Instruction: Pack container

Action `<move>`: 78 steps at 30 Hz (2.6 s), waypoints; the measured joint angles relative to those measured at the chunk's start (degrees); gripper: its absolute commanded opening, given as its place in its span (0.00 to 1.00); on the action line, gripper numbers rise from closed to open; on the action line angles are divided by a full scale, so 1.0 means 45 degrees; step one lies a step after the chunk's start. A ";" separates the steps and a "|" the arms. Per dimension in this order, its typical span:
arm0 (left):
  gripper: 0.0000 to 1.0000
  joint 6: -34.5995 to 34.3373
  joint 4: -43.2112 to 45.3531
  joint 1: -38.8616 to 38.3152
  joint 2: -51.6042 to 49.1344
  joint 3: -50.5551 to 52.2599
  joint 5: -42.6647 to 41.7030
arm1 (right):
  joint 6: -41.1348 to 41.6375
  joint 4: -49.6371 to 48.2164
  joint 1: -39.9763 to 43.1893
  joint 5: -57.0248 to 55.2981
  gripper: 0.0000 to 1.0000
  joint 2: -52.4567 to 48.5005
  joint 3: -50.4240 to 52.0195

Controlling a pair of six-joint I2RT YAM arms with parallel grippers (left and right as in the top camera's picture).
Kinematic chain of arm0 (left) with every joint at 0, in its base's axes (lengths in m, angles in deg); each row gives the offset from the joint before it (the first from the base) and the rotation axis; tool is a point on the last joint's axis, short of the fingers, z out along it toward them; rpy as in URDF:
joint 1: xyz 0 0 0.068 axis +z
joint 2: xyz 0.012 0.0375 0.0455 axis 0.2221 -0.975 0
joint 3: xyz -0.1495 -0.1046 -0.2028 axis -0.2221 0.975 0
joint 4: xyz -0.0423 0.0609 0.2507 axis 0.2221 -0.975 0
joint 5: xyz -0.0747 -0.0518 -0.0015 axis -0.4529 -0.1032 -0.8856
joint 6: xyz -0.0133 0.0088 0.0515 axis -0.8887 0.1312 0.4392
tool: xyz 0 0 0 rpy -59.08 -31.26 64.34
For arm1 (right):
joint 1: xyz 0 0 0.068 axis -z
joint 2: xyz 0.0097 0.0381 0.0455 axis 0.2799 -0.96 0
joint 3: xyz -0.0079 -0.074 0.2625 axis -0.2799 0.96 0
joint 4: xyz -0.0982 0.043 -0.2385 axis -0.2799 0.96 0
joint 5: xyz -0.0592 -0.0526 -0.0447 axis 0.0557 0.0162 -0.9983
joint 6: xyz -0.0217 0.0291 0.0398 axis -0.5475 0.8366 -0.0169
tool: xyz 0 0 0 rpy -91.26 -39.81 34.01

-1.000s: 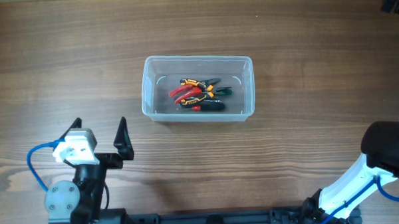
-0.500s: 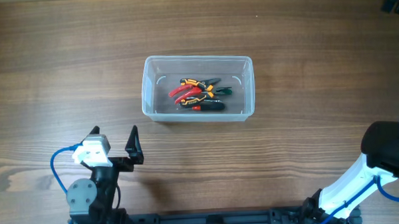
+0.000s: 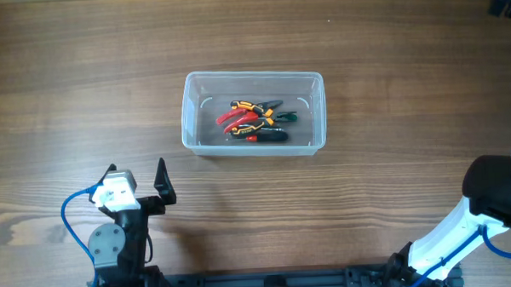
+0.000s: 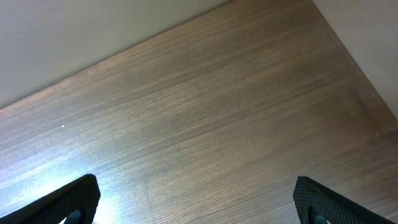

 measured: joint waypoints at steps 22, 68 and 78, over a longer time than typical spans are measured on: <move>1.00 0.1331 0.0000 0.0000 0.0000 0.0000 -0.0005 | 0.0000 0.0000 -0.0194 0.0000 1.00 0.0000 0.0000; 1.00 0.1336 0.0039 0.0000 0.0005 0.0049 -0.0005 | 0.0466 -1.5261 -0.5804 -0.0136 1.00 2.5325 2.8229; 1.00 0.1336 0.0034 0.0000 0.0005 0.0049 -0.0010 | 0.0816 -1.5829 -0.5435 0.0194 1.00 2.5349 2.9769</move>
